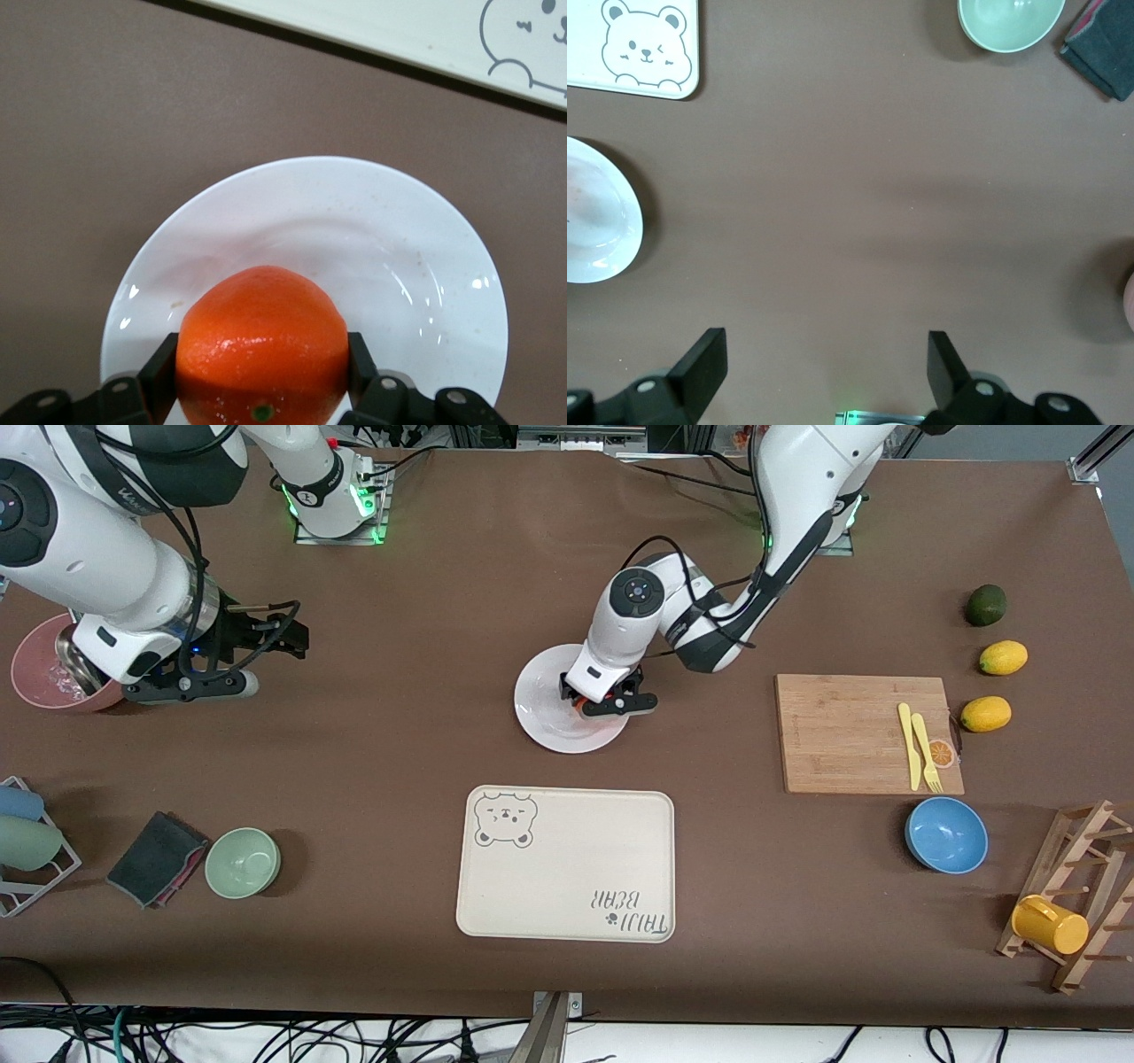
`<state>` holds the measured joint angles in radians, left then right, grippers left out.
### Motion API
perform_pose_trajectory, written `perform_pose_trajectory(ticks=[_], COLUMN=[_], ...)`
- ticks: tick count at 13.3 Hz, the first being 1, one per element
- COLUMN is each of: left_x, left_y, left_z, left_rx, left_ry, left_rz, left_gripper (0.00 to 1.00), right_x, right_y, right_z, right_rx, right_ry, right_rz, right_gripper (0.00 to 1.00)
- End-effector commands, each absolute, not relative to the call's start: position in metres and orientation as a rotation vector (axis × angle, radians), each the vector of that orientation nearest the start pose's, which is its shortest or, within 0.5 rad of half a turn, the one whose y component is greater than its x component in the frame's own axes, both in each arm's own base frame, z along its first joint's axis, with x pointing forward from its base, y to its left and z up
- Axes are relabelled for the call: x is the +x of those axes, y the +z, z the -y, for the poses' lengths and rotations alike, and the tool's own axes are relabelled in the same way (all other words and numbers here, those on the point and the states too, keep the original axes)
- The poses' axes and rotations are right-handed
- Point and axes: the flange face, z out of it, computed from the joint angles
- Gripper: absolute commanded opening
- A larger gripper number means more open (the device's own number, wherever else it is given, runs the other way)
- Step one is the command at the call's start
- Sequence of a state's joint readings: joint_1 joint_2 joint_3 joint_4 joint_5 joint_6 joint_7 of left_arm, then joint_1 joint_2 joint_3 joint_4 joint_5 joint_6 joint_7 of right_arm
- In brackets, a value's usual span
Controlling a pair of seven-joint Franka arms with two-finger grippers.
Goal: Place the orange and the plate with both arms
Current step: 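Carry the orange with the left gripper onto the white plate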
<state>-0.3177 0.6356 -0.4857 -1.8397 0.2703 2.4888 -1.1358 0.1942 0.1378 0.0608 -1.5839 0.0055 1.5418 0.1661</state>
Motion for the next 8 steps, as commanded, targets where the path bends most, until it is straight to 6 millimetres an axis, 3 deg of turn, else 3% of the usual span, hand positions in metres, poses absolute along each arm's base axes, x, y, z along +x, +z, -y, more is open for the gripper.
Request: perform_pose_trajectory(ticks=[1,6,8], left_x=[0.486,0.462,0.457], left_y=[0.224,0.218,0.212], left_z=[0.462,0.484,0.487], left_rx=[-3.269,-3.268,-3.26], left_ry=[0.005,0.03,0.046], left_rz=[0.394,0.364,0.349], left_gripper=[0.15,0.27,0.37], right_x=[0.564,0.561,0.555], right_y=[0.535,0.505,0.496], right_z=[-0.148,-0.168,-0.168], right_rx=[-3.139,-3.034,-3.029], right_ry=[0.311,0.381,0.399], right_rz=[0.146,0.148,0.145], right_gripper=[1.0,1.0,1.0])
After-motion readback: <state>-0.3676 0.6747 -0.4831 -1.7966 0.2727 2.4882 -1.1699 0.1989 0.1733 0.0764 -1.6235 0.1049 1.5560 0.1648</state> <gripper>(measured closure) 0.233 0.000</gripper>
